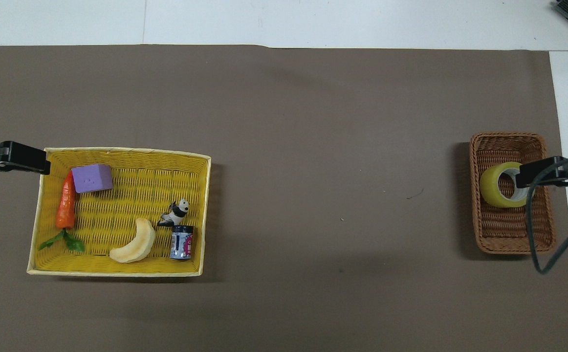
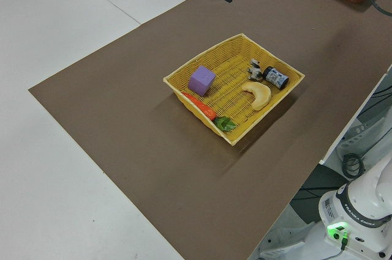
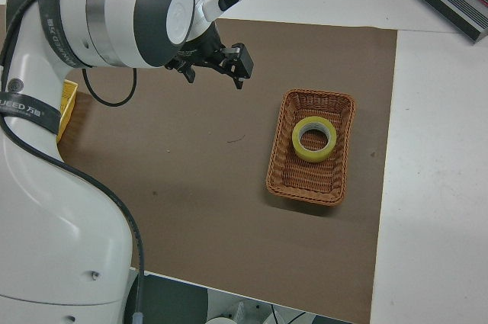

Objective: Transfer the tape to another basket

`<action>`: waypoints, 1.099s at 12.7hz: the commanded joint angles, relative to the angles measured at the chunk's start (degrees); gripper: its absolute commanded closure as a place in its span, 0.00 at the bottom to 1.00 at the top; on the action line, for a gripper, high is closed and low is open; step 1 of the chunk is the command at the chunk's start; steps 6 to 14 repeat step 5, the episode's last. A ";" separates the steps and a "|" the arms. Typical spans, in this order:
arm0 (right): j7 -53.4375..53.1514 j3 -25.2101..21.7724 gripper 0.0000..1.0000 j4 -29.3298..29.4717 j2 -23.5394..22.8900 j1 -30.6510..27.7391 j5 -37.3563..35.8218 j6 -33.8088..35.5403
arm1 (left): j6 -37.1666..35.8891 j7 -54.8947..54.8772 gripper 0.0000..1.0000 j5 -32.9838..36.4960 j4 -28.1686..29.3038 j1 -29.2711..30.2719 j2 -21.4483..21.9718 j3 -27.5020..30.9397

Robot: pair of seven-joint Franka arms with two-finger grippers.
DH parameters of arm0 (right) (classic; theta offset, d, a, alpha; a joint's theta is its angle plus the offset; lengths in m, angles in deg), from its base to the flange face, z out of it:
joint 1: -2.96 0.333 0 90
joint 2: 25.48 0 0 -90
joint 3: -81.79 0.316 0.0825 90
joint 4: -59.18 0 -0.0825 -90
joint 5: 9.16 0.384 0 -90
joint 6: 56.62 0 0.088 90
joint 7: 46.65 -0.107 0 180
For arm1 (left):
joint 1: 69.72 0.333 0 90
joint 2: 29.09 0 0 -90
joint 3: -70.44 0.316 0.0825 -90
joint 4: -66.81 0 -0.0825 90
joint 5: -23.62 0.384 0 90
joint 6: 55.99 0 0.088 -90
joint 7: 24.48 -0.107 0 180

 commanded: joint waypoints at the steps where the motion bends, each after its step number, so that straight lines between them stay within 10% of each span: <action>1: 1.47 -0.11 0.00 0.55 -0.06 -0.73 -0.25 0.78 | -0.34 0.10 0.00 0.74 0.09 -0.07 0.71 0.01; 14: 1.90 -0.46 0.00 0.11 0.21 -0.73 -0.85 0.70 | -0.34 0.18 0.00 0.74 0.09 -0.07 0.71 0.01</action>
